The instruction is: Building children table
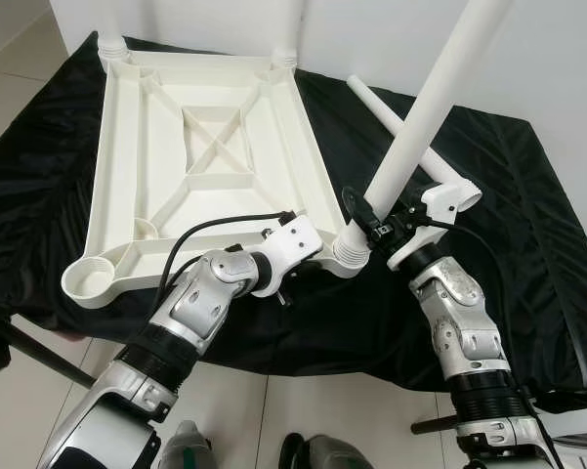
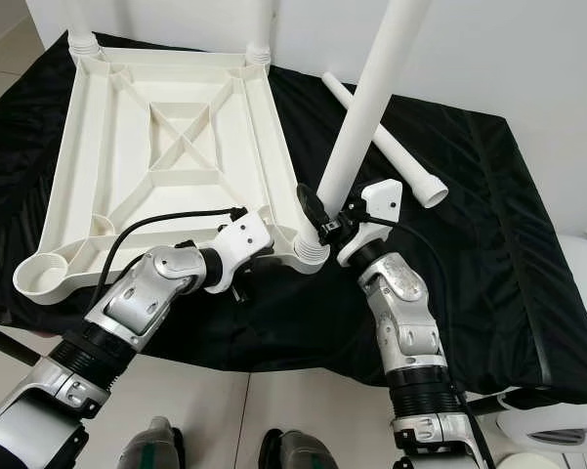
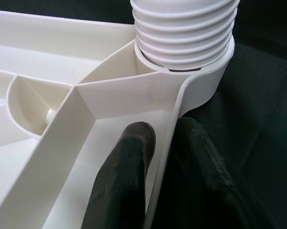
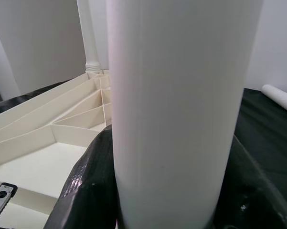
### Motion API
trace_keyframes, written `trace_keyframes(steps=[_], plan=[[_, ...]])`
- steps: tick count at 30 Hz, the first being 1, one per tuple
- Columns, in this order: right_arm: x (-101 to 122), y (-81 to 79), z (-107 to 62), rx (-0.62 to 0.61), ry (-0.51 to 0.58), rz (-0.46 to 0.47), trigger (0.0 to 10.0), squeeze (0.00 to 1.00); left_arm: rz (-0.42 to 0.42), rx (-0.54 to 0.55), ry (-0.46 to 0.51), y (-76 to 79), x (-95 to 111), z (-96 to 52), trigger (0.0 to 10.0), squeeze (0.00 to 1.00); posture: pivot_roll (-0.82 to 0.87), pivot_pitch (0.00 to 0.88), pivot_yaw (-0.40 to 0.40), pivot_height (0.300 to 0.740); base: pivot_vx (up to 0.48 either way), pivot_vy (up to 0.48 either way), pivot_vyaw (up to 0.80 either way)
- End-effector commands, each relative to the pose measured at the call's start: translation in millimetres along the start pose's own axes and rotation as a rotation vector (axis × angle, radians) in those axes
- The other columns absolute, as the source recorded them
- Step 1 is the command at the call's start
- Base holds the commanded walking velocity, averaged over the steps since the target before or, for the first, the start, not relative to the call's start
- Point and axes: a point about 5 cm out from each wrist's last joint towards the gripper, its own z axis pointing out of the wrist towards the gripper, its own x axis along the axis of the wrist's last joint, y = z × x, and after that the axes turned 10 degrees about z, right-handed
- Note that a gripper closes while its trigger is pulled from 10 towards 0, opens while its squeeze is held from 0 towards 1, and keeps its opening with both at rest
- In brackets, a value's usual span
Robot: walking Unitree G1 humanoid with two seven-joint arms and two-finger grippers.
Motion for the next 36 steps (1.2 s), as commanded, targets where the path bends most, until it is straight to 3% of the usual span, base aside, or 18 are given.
trace_keyframes(steps=[1, 12, 15, 21, 36], plan=[[-41, -0.3, -13.9, -0.031, -0.179, 0.058, 10.0, 0.00, 0.021, -0.008, -0.005, 1.2, 2, 0.9, 10.0, 0.00, 0.06, 0.098, -0.105, 0.740, 0.000, 0.000, 0.00], [-47, -2.4, -17.8, -0.044, -0.182, 0.044, 10.0, 0.00, 0.020, -0.007, -0.003, 2.0, 3, 0.6, 10.0, 0.00, 0.06, 0.098, -0.109, 0.740, 0.000, 0.000, 0.00], [-46, 0.6, -30.7, -0.074, -0.162, 0.040, 10.0, 0.00, 0.017, -0.004, -0.002, 1.9, 3, -0.6, 10.0, 0.00, 0.05, 0.101, -0.108, 0.740, 0.000, 0.000, 0.00], [-44, 3.5, -35.5, -0.120, -0.151, 0.037, 10.0, 0.00, 0.015, -0.005, -0.001, 2.2, 3, -0.2, 10.0, 0.00, 0.05, 0.099, -0.104, 0.740, 0.000, 0.000, 0.00], [-37, 3.3, -18.6, -0.332, -0.085, -0.025, 10.0, 0.00, 0.022, -0.010, 0.003, 1.0, 5, 0.5, 10.0, 0.00, 0.06, 0.085, -0.102, 0.740, 0.000, 0.000, 0.00]])
